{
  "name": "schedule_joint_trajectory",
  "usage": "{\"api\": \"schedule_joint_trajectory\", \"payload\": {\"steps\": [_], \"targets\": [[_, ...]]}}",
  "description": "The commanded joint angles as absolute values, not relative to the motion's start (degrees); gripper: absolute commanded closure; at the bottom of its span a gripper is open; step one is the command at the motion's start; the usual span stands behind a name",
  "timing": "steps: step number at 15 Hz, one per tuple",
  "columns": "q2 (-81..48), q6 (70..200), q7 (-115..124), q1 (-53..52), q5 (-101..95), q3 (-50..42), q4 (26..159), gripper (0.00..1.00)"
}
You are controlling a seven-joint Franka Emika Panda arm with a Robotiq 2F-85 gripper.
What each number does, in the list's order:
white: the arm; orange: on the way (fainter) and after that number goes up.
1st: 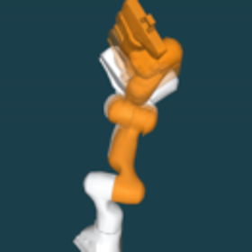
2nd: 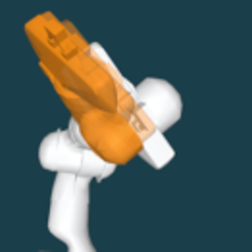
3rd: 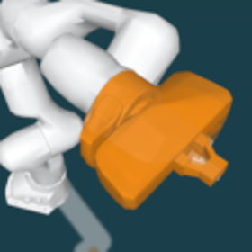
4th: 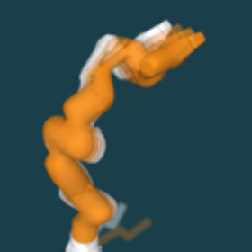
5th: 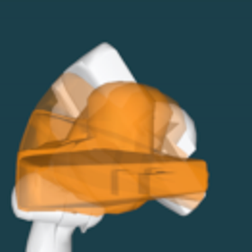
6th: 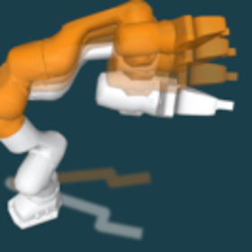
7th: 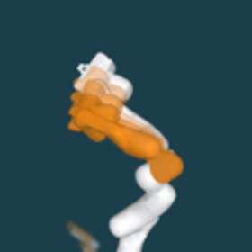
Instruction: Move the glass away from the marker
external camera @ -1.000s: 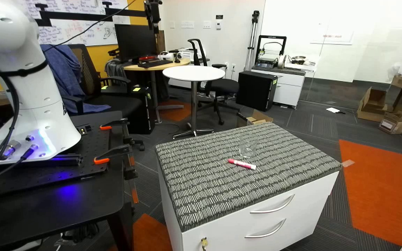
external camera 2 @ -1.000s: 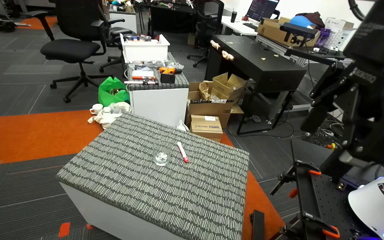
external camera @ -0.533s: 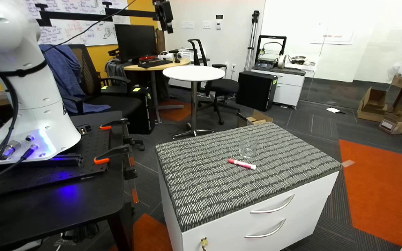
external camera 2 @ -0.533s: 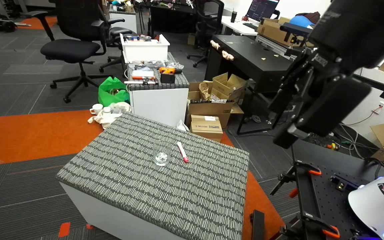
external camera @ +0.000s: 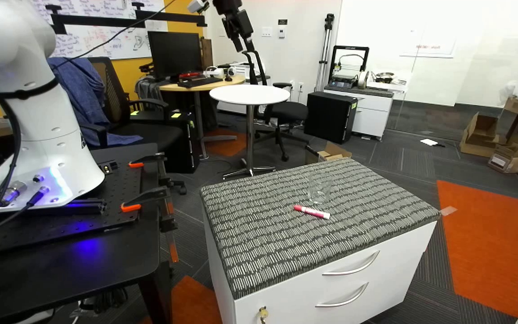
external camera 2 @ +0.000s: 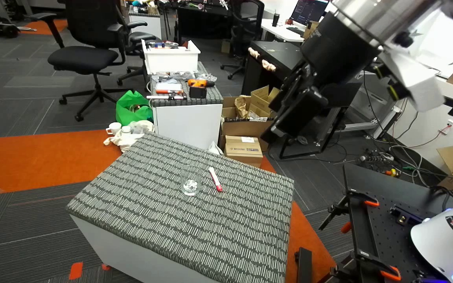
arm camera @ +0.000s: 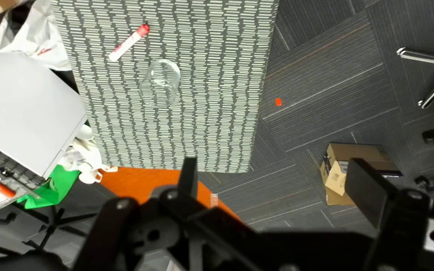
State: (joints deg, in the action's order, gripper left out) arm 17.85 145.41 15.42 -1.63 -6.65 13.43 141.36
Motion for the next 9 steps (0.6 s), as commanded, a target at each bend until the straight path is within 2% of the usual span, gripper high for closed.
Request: {"api": "schedule_joint_trajectory", "payload": {"steps": [1,9], "targets": [[14.1,150.7,19.6,1.7,-13.3,13.1,141.0,0.00],[4.9,155.3,24.0,4.6,-23.1,9.7,138.4,0.00]]}}
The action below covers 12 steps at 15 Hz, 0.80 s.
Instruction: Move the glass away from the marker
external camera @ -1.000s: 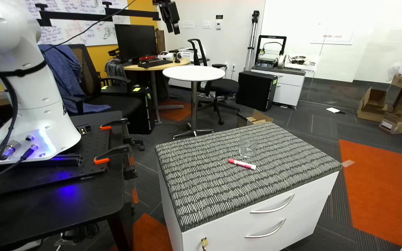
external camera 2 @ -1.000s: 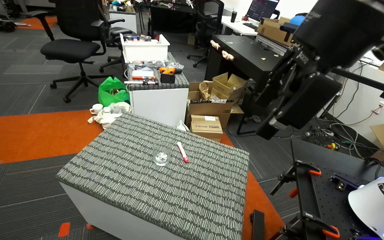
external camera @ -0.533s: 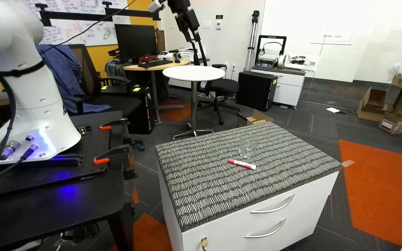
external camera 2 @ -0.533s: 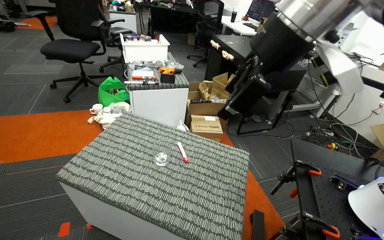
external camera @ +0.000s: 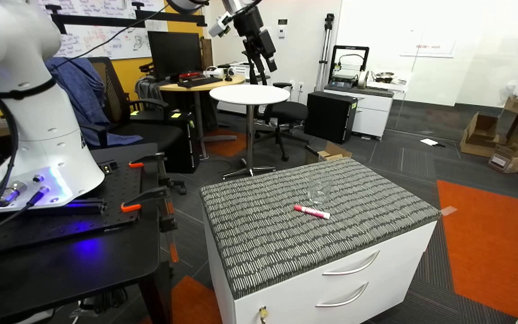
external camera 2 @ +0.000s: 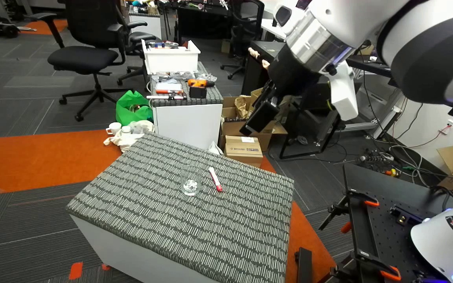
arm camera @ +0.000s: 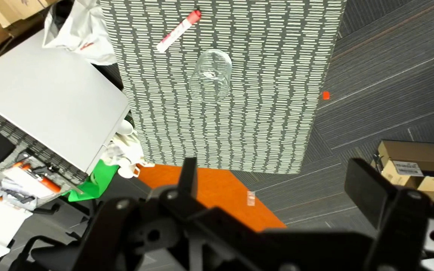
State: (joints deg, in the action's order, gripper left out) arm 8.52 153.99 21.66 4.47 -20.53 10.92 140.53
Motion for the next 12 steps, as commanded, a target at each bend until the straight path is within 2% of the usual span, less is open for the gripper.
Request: {"api": "schedule_joint_trajectory", "payload": {"steps": [1,12], "targets": [[3.5,155.4,24.3,4.5,-23.8,9.0,137.7,0.00],[-9.7,155.4,20.3,1.2,-20.8,0.8,130.1,0.00]]}}
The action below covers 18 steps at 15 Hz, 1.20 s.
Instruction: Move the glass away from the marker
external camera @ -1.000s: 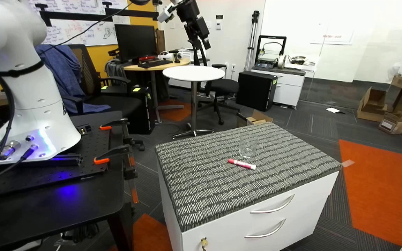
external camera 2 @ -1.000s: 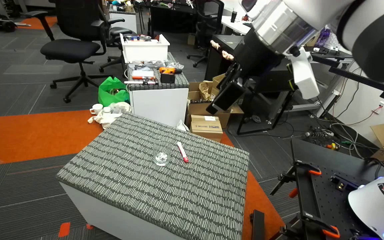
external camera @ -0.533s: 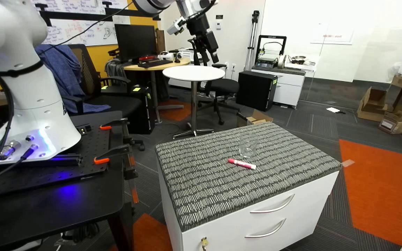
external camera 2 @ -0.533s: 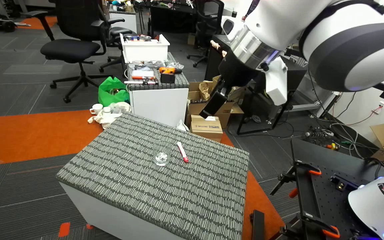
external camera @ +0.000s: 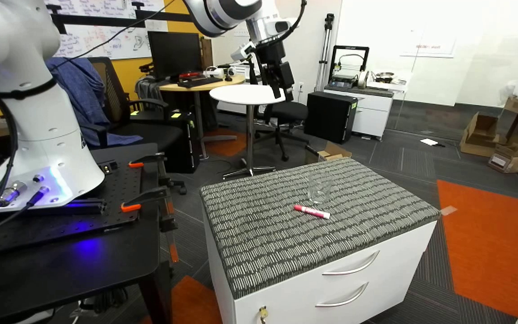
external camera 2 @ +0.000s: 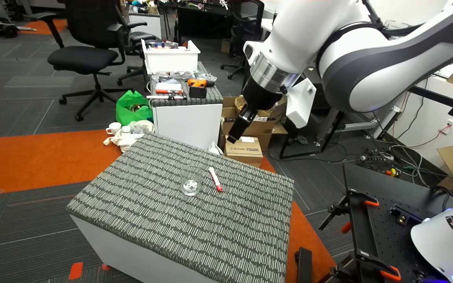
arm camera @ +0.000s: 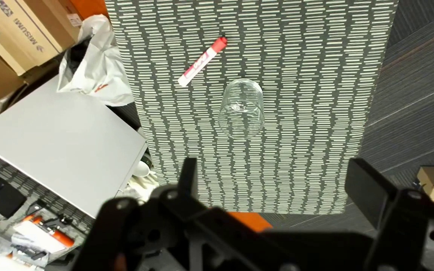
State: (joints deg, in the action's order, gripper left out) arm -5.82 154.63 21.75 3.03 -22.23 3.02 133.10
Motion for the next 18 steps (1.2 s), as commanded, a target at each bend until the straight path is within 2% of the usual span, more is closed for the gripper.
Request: {"api": "schedule_joint_trajectory", "payload": {"steps": [1,7,18], "targets": [[-11.0,155.5,19.6,0.9,-19.8,0.4,129.5,0.00],[-16.5,155.9,16.8,-0.5,-14.6,-1.1,126.4,0.00],[-15.8,155.6,17.5,-3.0,-16.8,-4.6,127.4,0.00]]}}
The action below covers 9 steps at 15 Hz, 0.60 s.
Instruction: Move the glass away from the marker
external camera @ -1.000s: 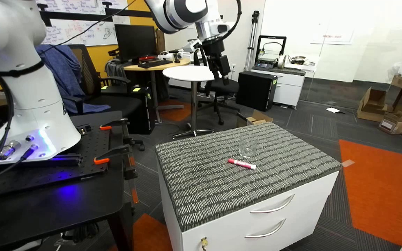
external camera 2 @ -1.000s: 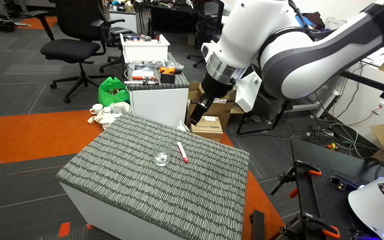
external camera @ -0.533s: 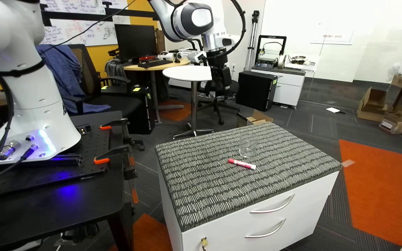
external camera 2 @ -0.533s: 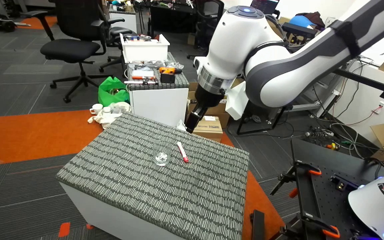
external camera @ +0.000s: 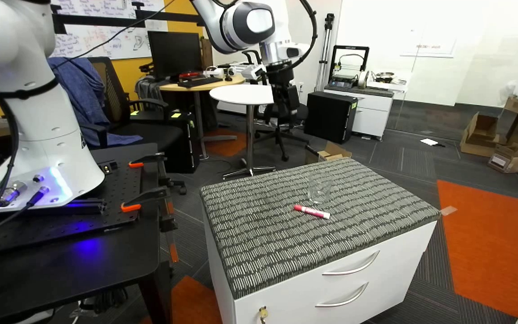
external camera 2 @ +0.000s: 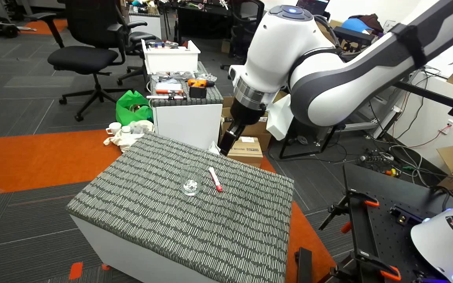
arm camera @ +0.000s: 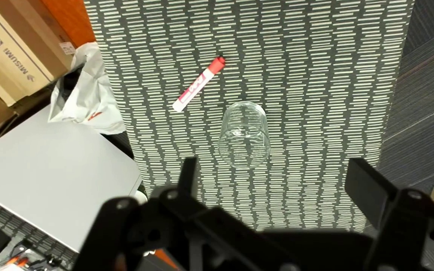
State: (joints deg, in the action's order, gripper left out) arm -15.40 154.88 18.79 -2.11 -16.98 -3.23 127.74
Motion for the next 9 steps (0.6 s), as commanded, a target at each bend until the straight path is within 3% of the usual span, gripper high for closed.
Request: {"api": "schedule_joint_trajectory", "payload": {"steps": [1,9], "targets": [[-16.7,155.9,16.9,-2.7,-16.2,-4.6,126.6,0.00],[-25.7,155.2,8.7,-0.2,-11.5,-4.2,118.3,0.00]]}}
